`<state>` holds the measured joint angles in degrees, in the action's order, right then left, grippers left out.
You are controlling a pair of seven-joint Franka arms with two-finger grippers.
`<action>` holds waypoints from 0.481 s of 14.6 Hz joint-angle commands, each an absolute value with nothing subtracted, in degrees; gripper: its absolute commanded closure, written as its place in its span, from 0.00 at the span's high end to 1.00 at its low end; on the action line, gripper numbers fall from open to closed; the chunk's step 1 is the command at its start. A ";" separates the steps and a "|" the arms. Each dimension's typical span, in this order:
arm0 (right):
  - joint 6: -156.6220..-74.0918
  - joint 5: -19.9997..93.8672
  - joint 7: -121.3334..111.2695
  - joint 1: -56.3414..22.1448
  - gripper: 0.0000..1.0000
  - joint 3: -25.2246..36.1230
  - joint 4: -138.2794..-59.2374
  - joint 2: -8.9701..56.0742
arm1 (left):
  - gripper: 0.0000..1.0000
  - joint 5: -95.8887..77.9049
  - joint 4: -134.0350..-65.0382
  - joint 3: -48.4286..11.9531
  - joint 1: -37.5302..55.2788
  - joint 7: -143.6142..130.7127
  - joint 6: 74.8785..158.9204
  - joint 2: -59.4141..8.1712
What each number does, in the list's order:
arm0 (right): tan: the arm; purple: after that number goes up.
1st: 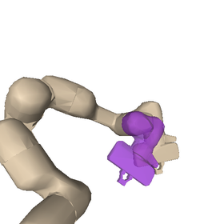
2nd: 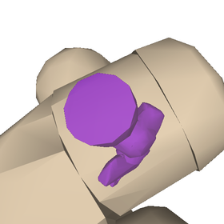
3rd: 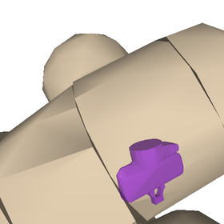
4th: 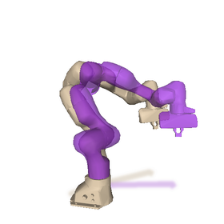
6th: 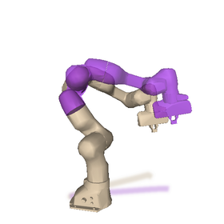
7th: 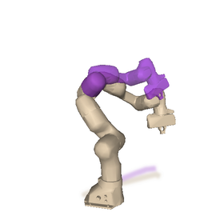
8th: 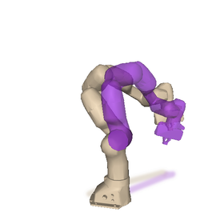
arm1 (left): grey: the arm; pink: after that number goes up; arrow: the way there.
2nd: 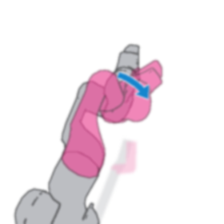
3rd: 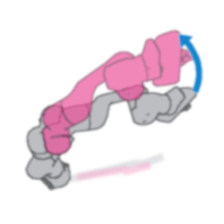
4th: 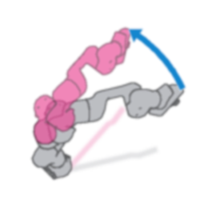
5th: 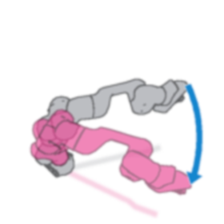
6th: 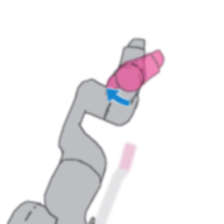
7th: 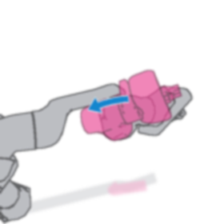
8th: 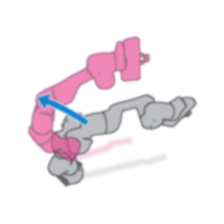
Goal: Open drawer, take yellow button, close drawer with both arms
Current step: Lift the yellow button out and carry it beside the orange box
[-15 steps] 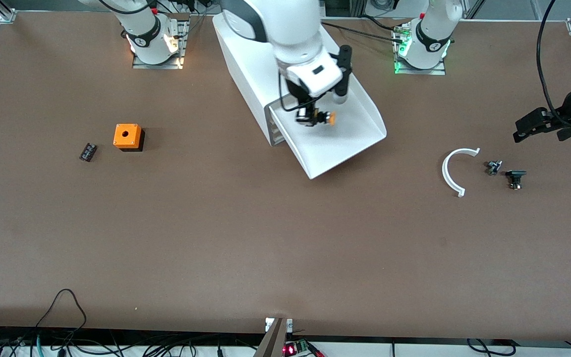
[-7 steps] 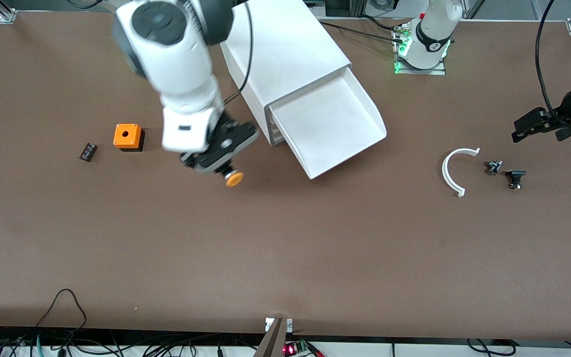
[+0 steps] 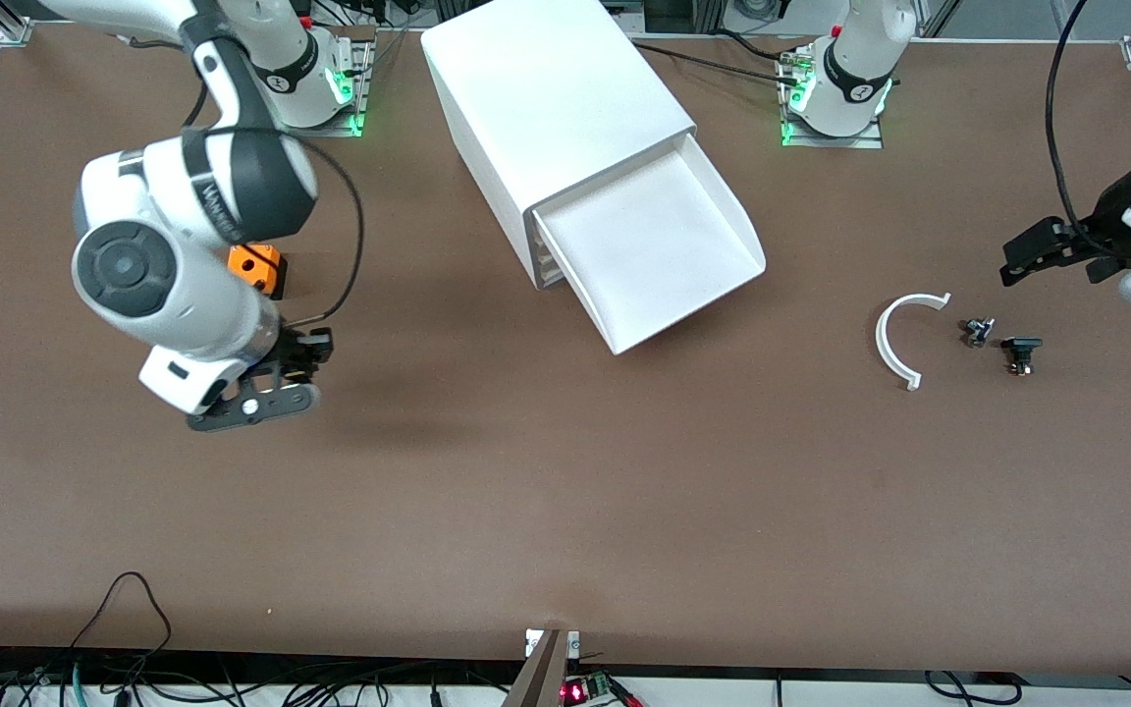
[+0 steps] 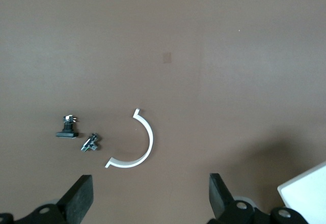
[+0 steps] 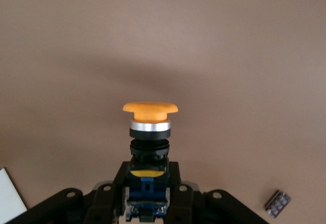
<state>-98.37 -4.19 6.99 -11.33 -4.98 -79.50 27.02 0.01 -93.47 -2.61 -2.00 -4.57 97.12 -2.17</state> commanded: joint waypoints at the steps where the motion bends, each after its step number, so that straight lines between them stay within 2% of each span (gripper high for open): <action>1: -101.84 -2.20 7.30 -4.77 0.19 -5.98 -89.27 22.68 | 1.00 1.67 -98.07 -3.07 -0.62 -7.81 102.55 -2.02; 7: -115.28 -5.52 -8.40 3.24 0.19 -5.98 -103.95 20.39 | 1.00 1.41 -105.46 -6.59 1.84 -17.29 114.76 -4.48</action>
